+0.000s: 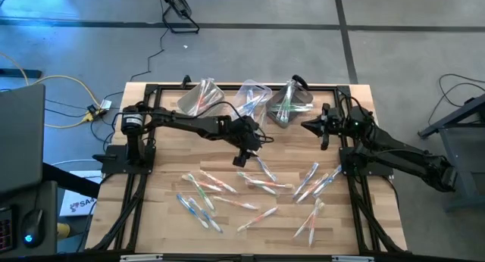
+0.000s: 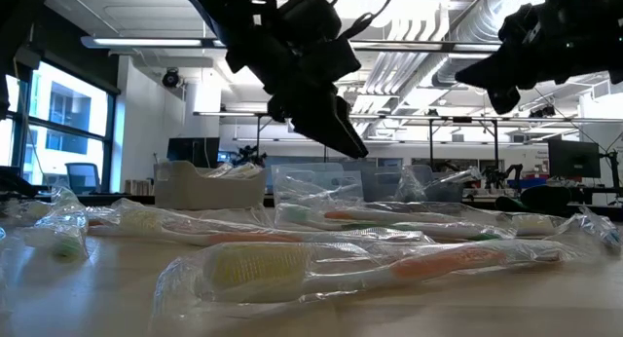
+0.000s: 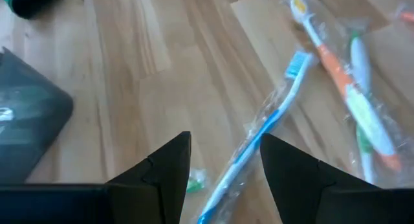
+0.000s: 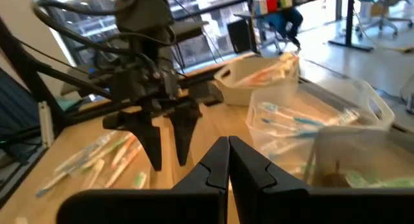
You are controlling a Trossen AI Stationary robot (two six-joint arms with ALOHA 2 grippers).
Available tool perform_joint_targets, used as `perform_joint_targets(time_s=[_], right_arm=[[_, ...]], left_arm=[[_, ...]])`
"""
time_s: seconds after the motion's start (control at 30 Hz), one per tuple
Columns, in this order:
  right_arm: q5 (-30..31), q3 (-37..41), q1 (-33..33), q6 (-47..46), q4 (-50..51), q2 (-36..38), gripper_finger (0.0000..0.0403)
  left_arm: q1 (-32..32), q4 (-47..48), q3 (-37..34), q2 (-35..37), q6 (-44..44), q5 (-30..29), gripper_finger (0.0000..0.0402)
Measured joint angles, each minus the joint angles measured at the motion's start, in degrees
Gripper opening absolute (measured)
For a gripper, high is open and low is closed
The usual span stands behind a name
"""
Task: Pick & Place Toothbrushes
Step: Put the blue toothbrush into the transparent bin
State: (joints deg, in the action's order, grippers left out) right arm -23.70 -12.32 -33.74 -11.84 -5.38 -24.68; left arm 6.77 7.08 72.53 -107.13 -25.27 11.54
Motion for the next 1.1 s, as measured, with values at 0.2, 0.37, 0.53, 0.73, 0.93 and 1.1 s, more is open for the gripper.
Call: perform_joint_targets(time_s=[0.2, 0.37, 0.53, 0.73, 0.93, 1.1], right_arm=[[2.9, 0.0, 0.0, 0.0, 0.3, 0.0, 0.0002], [4.0, 0.0, 0.0, 0.0, 0.5, 0.0, 0.0002], [4.2, 0.0, 0.0, 0.1, 0.5, 0.0, 0.0002], [4.3, 0.0, 0.0, 0.0, 0.5, 0.0, 0.0002], [4.2, 0.0, 0.0, 0.0, 0.8, 0.0, 0.0002], [4.3, 0.0, 0.0, 0.0, 0.8, 0.0, 0.0002]], left_arm=[[1.3, 1.7, 0.0, 0.0, -1.8, -2.7, 0.0182], [2.5, 5.5, 0.0, 0.0, -3.2, -2.9, 0.0182], [1.9, 5.2, 0.1, -0.9, -4.3, -2.4, 0.0182], [1.8, 7.3, -0.1, -2.5, -4.0, -1.8, 0.0182], [1.0, 3.7, 0.0, -3.6, -3.5, -1.5, 0.0182], [0.6, 2.2, 0.0, -4.7, -3.9, -1.1, 0.0182]])
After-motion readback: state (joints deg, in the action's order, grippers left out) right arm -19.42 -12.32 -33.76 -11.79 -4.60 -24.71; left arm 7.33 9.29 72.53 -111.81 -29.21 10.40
